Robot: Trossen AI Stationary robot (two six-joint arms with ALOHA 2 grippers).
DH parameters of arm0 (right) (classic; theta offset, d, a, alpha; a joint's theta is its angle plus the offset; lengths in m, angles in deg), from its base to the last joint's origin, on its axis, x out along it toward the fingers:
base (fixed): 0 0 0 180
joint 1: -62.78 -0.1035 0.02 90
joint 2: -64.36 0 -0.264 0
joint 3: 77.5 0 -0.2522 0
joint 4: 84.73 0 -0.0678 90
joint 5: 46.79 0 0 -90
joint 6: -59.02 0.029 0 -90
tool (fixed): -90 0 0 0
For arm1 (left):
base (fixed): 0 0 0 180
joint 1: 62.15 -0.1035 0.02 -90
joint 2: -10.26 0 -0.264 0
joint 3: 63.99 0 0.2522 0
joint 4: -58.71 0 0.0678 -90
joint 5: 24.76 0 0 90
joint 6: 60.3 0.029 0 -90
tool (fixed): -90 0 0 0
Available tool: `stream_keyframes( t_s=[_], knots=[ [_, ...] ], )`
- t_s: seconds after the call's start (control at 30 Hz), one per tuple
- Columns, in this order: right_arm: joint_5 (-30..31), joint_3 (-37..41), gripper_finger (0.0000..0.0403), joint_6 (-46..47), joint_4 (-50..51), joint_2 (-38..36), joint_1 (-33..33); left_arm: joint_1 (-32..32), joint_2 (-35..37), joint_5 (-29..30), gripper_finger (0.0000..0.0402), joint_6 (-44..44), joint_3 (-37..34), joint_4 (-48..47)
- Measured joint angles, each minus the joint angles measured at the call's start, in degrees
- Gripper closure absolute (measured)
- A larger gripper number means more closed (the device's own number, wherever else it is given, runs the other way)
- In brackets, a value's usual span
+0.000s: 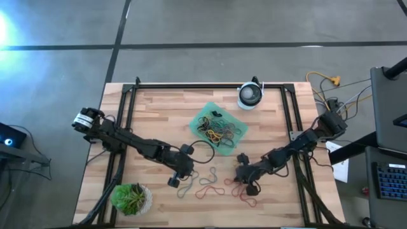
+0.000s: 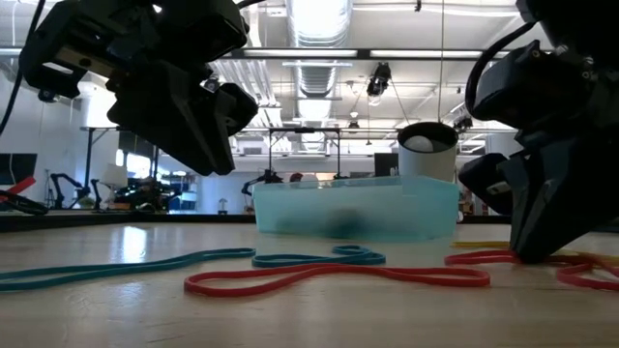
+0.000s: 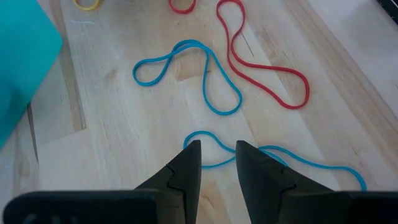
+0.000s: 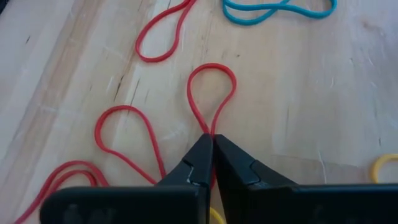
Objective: Pick and place rubber bands into bin
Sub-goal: Put the red rubber band into the blue bin
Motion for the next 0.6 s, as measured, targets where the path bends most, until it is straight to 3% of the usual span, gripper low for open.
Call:
stream_keyframes(
  t_s=[0.6],
  knots=[
    [2.63,0.27,0.0394,-15.94,-4.52,-6.31,-1.47,0.00,0.02,0.00,0.0317,0.00,-0.09,0.04]
  ],
)
